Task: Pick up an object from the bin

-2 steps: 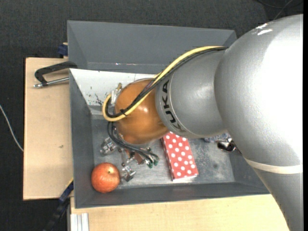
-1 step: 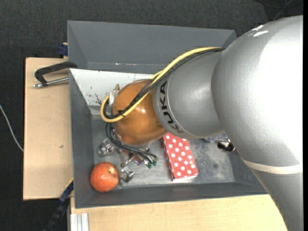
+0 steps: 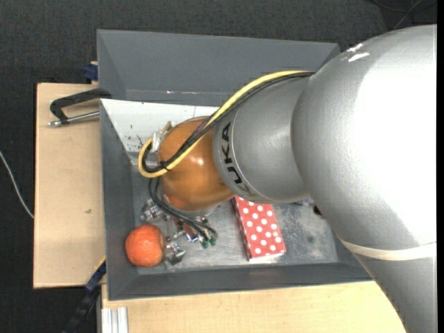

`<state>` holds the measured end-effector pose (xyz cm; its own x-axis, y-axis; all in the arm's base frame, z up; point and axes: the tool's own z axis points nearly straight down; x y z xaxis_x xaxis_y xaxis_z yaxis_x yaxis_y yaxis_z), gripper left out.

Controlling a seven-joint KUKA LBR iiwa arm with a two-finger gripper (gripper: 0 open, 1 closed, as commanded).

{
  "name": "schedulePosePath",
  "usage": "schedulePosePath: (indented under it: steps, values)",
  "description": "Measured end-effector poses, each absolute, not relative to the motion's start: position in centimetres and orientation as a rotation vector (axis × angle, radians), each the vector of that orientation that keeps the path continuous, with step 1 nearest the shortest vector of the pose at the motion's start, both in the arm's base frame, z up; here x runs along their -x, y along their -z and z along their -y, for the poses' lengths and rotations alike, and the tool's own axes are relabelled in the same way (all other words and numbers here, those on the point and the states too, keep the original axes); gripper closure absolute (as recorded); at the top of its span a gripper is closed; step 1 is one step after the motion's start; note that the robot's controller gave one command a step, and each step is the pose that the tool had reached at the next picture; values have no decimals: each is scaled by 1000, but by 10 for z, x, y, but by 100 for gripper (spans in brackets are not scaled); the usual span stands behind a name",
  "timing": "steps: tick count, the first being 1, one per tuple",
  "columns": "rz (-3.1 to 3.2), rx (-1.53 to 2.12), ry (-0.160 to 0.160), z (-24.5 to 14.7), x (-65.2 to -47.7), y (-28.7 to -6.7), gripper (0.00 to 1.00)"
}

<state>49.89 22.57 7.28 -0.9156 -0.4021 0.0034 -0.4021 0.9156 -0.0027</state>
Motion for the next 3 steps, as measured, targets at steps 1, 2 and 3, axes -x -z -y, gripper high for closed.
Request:
schedulePosePath:
  steps: [1,2,3]
  values:
    - [2972,-1029,-4,-231,-496,-72,100]
    - [2972,-1028,-3,-231,-496,-72,100]
    - [2950,-1120,2,-219,-504,-273,100]
